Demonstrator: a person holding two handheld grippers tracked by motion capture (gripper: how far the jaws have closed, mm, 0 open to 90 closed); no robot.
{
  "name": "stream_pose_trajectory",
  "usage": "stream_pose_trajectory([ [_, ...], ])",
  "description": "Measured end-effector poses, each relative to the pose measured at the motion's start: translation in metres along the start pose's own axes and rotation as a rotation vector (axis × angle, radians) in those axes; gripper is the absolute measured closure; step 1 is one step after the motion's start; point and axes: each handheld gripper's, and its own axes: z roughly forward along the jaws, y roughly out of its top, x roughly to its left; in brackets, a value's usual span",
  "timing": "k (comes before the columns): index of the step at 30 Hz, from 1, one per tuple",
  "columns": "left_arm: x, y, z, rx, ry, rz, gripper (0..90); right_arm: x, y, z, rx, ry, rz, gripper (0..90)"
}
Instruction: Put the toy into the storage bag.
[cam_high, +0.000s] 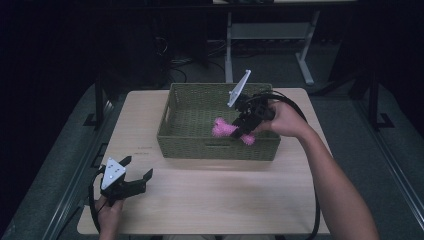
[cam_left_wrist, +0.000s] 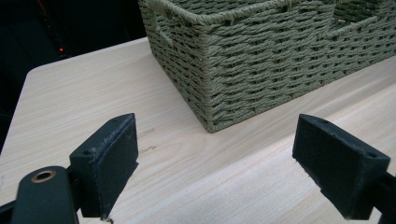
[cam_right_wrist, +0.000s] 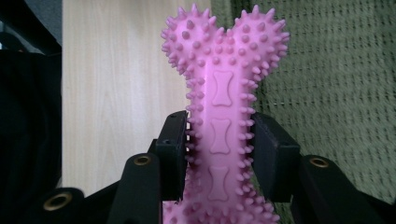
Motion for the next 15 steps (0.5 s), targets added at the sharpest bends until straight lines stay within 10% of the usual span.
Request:
stream_pose_trajectory([
  [15, 0.000, 0.000, 0.000, 0.002, 0.000, -0.005, 13.8, -0.018, -0.001, -0.004, 0.001, -0.001, 0.036, 57.9],
])
